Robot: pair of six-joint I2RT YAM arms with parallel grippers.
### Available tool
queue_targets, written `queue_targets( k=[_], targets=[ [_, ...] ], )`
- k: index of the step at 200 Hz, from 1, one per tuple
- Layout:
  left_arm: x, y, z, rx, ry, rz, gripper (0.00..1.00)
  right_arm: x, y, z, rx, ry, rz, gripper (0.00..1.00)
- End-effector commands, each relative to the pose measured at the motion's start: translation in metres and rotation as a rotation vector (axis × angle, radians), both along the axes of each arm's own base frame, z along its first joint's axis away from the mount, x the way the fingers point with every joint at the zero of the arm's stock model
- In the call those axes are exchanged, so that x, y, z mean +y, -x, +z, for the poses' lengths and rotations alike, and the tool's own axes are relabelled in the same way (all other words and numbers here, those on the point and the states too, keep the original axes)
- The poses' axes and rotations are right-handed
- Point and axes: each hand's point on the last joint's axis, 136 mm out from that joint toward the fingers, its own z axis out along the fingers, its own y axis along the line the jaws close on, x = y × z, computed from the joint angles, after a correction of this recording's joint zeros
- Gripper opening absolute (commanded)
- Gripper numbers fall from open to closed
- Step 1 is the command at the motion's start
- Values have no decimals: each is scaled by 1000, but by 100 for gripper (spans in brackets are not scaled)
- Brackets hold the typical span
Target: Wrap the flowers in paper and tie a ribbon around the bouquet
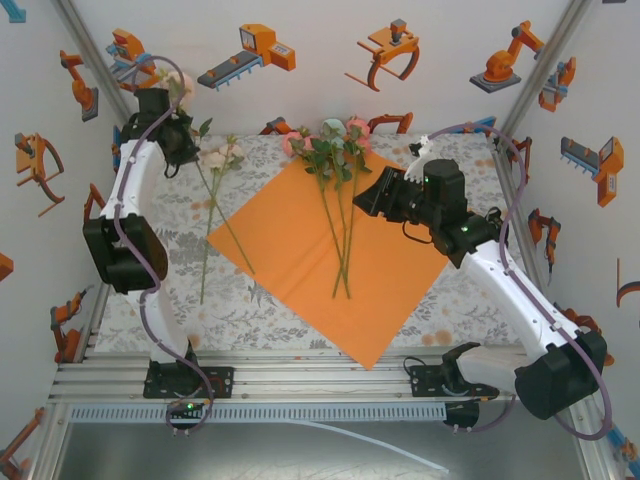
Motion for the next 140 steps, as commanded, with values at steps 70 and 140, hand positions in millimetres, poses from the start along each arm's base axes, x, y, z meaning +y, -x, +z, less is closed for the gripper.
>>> queue_targets(
  k=[70,140],
  targets=[
    [-225,-24,-22,-4,311,-249,0,-1,9,10,-46,-13,6,56],
    [-289,-34,-103,107,298,-320,0,-16,21,11,-63,17,-38,56]
  ],
)
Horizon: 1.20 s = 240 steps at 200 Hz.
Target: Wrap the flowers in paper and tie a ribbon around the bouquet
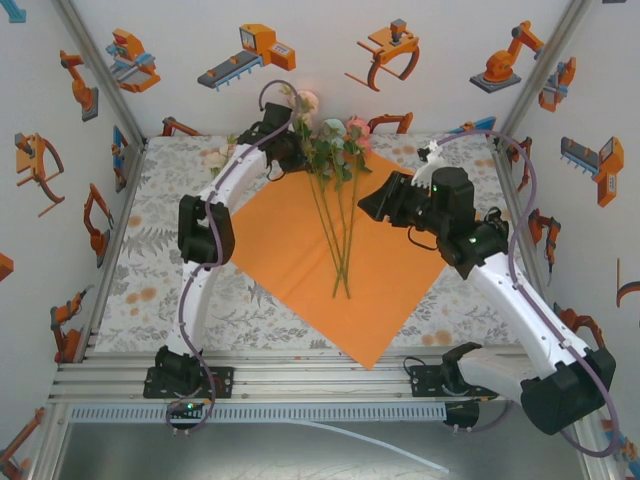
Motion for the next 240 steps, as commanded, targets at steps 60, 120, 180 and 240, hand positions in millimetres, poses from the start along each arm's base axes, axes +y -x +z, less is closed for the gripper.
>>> queue_targets(
  k=[60,120,180,240],
  targets=[
    [8,21,-48,106,-99,22,4,-9,9,-1,-16,35,-25,56],
    [12,18,-44,80,-59,35,24,-7,9,1,-20,38,-12,56],
    [73,7,53,-94,-121,101,31,-7,11,0,-26,36,-11,56],
    [227,23,60,-81,-388,272,31,-3,8,-3,-20,30,2,56]
  ],
)
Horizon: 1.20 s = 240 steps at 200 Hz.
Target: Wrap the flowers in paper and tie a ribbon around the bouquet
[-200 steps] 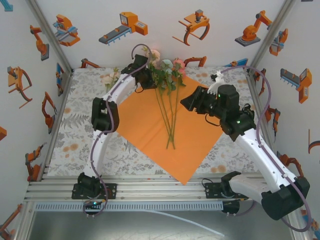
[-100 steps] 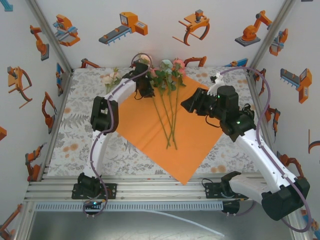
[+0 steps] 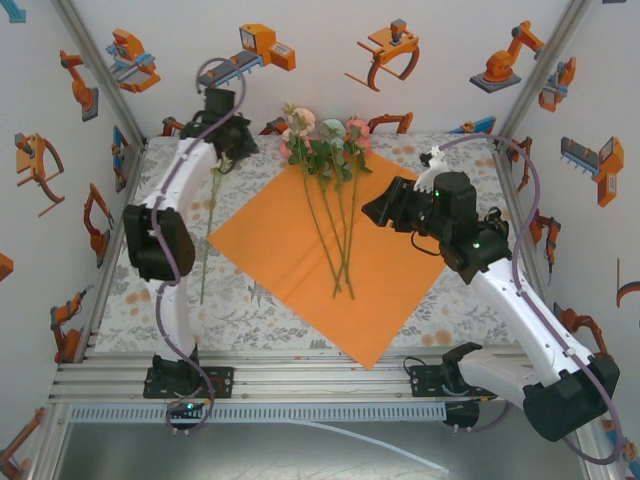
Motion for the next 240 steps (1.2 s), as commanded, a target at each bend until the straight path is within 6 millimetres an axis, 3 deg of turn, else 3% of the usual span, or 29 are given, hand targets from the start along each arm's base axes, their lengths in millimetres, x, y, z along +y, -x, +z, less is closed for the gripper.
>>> queue_targets(
  k=[1,30,84,116,156,240],
  targets=[
    [61,14,-32,89,-186,56,31,4,1,4,-28,-6,16,56],
    [95,17,-60,164,-322,23,31,6,-2,3,-26,-3,19,56],
    [100,28,-116,379,-393,-38,31,11,-12,4,-12,-2,24,56],
    [113,43,-134,443,-457,-21,32,10,-11,1,-10,2,19,56],
    [113,45,-160,493,-471,-60,32,7,-6,0,-3,8,19,56],
    [119,56,-190,571,-465,-76,32,2,1,2,0,21,11,56]
  ],
)
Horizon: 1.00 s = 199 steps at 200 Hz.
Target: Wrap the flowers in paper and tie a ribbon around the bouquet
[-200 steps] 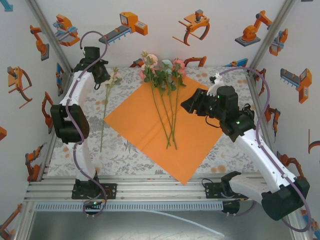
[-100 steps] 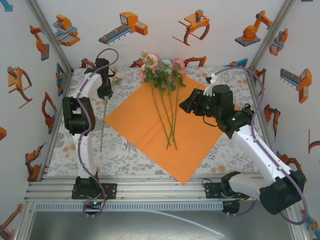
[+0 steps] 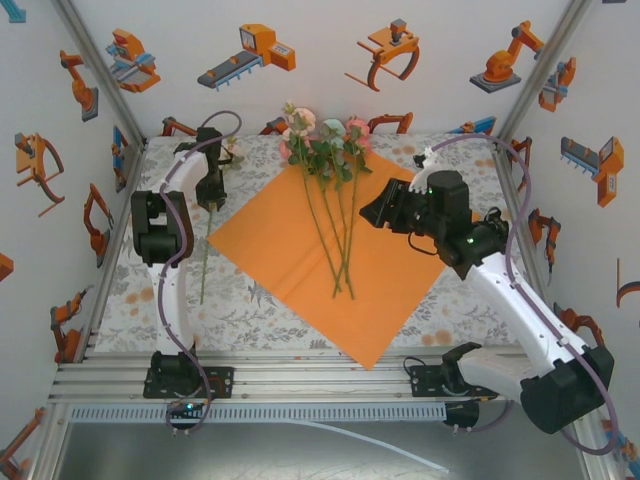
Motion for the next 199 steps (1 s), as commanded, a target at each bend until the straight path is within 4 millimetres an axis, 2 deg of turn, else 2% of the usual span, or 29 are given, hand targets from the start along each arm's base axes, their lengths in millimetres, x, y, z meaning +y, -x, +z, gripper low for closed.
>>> queue_targets(
  k=[1,73,104,123,150,177,199],
  targets=[
    [9,13,-12,63,-11,-6,32,-2,5,20,-50,-4,4,56],
    [12,28,-38,151,92,-14,26,-2,6,21,-47,-4,4,56],
    [14,32,-47,180,131,-5,19,-1,6,24,-47,-5,8,56],
    [18,30,-44,169,140,3,13,0,6,27,-49,-2,16,56],
    [23,17,-15,87,141,-6,4,1,5,30,-56,6,24,56],
    [16,1,34,-38,182,-29,0,2,5,30,-58,2,24,56],
    [23,-7,74,-134,152,-14,0,2,4,29,-56,-2,27,56]
  ],
)
